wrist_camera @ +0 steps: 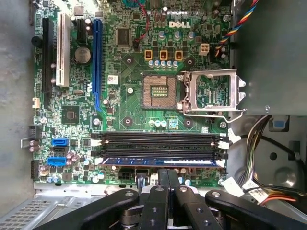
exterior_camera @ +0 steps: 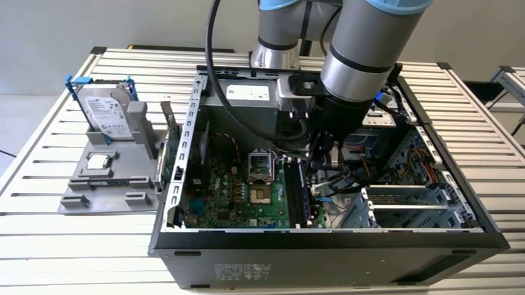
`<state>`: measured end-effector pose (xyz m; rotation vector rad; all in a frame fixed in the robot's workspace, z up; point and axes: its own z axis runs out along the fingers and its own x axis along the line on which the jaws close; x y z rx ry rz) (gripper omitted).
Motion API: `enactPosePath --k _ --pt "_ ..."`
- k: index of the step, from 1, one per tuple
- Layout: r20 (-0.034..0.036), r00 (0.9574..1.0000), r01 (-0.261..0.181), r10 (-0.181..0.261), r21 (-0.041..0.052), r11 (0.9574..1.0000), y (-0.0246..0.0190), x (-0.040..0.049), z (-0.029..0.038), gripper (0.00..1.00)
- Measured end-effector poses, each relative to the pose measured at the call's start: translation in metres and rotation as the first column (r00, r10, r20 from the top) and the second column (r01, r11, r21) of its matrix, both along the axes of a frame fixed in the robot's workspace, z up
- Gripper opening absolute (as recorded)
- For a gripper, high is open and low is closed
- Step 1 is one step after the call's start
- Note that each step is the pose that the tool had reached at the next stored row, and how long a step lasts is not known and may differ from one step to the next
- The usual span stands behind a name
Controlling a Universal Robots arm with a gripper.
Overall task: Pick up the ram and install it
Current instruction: 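Press down the ram until it locks into place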
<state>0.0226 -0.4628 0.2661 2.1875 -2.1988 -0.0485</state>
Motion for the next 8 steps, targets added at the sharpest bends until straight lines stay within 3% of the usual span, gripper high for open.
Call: enactPosePath --k 8 --pt "0.0 1.0 0.0 0.0 0.0 1.0 0.0 0.0 0.0082 0.0"
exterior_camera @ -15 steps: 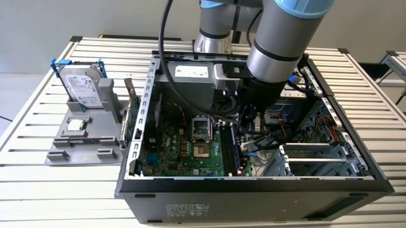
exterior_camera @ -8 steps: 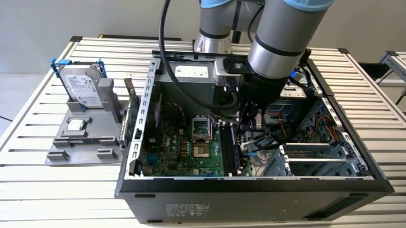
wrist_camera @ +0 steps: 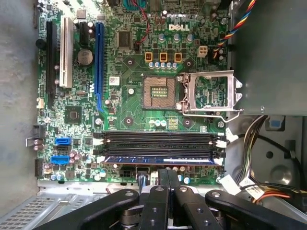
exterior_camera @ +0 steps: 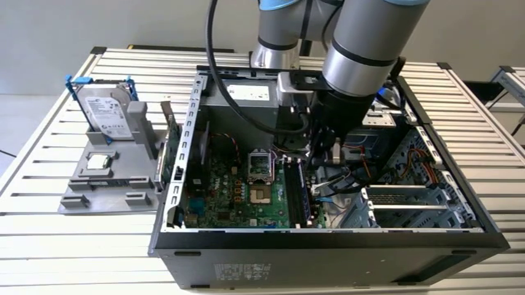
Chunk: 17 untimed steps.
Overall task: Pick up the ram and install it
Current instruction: 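Press down the ram until it locks into place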
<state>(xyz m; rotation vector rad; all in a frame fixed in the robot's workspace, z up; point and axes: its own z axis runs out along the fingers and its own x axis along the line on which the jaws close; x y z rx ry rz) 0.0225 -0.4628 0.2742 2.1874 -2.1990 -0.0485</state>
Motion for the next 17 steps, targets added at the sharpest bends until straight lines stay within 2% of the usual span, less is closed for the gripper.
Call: enactPosePath --k 17 --pt "0.0 1.0 0.0 0.0 0.0002 1.0 0.0001 0.0 0.0227 0.0"
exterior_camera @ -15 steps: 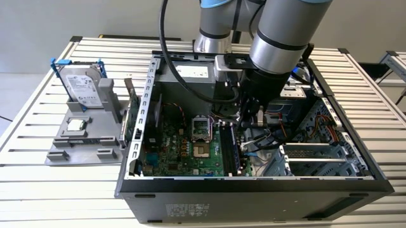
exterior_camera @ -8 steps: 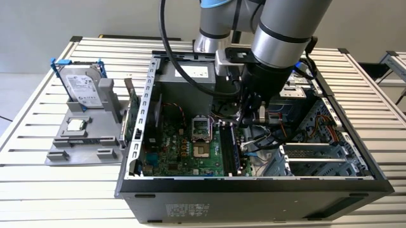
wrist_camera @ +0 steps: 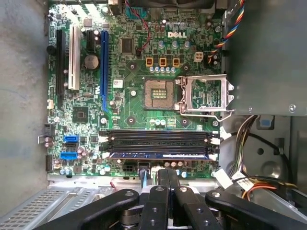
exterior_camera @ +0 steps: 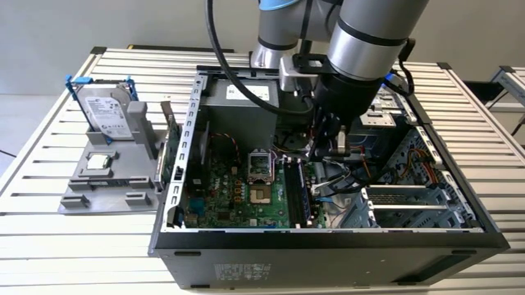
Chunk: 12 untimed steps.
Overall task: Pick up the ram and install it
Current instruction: 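Press down the ram until it locks into place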
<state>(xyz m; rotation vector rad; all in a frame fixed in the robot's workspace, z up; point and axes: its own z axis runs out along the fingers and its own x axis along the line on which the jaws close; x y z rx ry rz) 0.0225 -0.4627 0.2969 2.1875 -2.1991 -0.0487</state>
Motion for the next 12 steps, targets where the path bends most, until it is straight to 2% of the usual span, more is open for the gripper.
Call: enactPosePath --k 12 --pt "-0.0001 1.0 0.0 0.0 -0.0002 1.0 0.0 0.0 0.0144 0.0"
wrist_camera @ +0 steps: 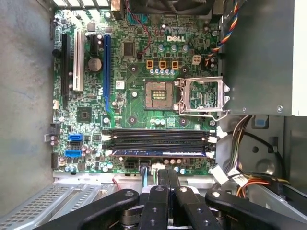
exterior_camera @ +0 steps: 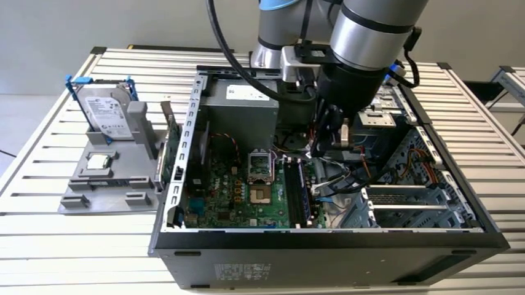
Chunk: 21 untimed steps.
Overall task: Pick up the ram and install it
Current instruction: 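Press down the ram until it locks into place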
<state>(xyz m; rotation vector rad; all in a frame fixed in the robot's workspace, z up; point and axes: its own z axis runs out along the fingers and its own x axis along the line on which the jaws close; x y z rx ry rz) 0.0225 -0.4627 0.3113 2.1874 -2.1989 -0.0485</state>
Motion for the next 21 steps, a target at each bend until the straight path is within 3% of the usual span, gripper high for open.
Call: enactPosePath --k 15,21 --pt "0.0 1.0 0.0 0.0 0.0001 1.0 0.0 0.0 0.0178 0.0" --pt "0.0001 1.0 0.0 0.0 0.0003 1.0 0.0 0.0 0.0202 0.0"
